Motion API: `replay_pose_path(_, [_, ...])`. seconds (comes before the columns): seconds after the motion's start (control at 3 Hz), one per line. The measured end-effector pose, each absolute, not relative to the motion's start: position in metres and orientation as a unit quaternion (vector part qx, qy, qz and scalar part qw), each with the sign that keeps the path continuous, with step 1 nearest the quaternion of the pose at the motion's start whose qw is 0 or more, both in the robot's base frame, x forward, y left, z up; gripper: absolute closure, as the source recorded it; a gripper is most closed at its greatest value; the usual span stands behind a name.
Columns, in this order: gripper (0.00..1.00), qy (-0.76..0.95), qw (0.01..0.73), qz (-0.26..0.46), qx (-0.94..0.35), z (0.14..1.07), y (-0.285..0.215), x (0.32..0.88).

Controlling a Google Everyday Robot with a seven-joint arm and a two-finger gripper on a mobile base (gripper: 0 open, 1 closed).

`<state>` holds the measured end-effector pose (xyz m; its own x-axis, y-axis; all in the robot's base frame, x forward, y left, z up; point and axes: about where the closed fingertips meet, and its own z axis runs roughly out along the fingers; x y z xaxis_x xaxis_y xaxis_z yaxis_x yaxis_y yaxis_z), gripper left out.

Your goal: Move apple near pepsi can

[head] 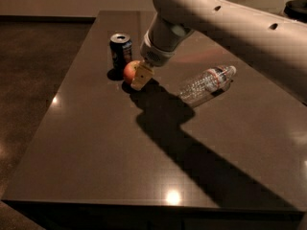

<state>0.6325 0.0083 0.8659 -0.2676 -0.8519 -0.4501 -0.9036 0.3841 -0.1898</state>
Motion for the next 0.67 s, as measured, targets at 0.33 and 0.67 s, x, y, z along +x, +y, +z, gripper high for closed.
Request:
replay_pose_path(0.33, [0.16, 0.794, 0.247, 0.052, -0.553, 0.8657, 0.0092, 0.6319])
replay_pose_path(0.67, [0.00, 0.793, 0.246, 0.052, -0.554, 0.8655, 0.0101, 0.6313])
